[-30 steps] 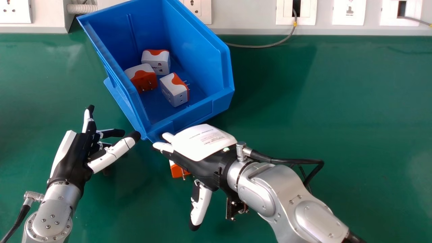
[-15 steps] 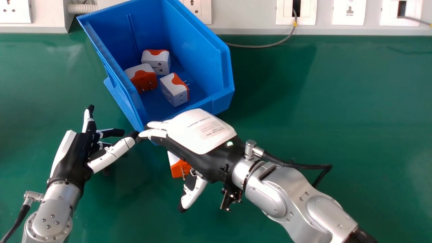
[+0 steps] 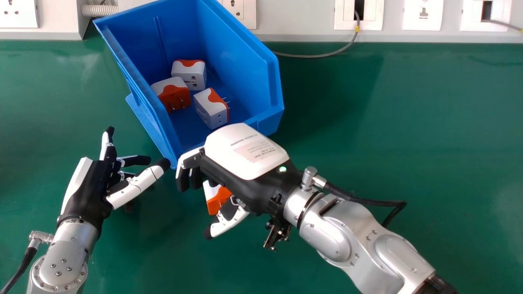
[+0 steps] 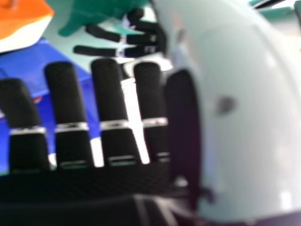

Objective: Pick all objects and put in blue box

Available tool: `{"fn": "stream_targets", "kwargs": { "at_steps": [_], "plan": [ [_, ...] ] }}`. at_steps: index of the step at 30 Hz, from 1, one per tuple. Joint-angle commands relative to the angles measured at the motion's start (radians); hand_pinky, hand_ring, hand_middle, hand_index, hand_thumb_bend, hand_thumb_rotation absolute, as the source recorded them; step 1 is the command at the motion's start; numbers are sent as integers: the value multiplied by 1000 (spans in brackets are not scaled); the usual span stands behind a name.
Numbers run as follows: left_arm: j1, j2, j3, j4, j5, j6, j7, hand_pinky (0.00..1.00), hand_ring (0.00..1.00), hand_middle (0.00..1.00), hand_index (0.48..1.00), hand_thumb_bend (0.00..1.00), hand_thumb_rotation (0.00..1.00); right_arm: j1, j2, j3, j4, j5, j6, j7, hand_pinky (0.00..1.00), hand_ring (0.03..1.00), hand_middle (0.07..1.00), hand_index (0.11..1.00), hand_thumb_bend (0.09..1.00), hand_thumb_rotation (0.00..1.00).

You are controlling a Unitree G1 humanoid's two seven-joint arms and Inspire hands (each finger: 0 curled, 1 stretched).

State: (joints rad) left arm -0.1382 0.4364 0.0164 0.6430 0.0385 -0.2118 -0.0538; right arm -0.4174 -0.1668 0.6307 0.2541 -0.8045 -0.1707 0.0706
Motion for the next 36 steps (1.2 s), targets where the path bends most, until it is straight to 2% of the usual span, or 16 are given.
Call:
{"fn": "stream_targets", "kwargs": {
  "at_steps": [1,5,11,15,19,24,27,32,34,36],
  "plan": [
    [64,-53,-63,65,40,81,-60,568,659,766,834,767,530,-27,5,-18,-25,17,-14,4,282,440,517,536,545,9],
    [65,-53,-64,61,40,83,-60,568,659,765,834,765,528,-33,-2,-28,-34,27,-21,5,269,412,489,534,533,6],
    [60,-53,-62,76,41,78,-58,569,660,764,834,764,527,-31,-6,-58,-48,47,-45,-8,253,396,468,524,524,2],
    [66,-51,-62,67,40,77,-59,569,659,764,834,764,527,-30,-4,-82,-47,57,-65,-30,248,391,464,517,521,1],
    [67,-50,-61,68,38,76,-60,569,659,763,834,764,527,-29,-2,-97,-51,59,-65,-46,250,387,465,513,519,1],
    [68,-48,-63,69,41,74,-59,570,658,763,834,764,527,-7,-10,-99,-121,-17,6,-53,254,387,471,510,517,0],
    [70,-47,-62,67,40,76,-60,570,658,763,834,764,527,3,-20,-80,-200,-103,103,21,261,389,477,510,517,0],
    [73,-47,-60,60,38,80,-60,570,658,763,834,765,528,2,-32,-36,-304,-205,260,271,302,388,483,523,515,0],
    [74,-47,-61,56,39,80,-59,570,658,763,834,767,529,-3,-33,-23,-315,-221,290,334,420,500,588,598,644,7],
    [77,-47,-60,51,37,82,-61,570,658,763,834,767,530,-6,-34,-6,-321,-240,312,390,511,588,668,652,735,25]
  ]
}}
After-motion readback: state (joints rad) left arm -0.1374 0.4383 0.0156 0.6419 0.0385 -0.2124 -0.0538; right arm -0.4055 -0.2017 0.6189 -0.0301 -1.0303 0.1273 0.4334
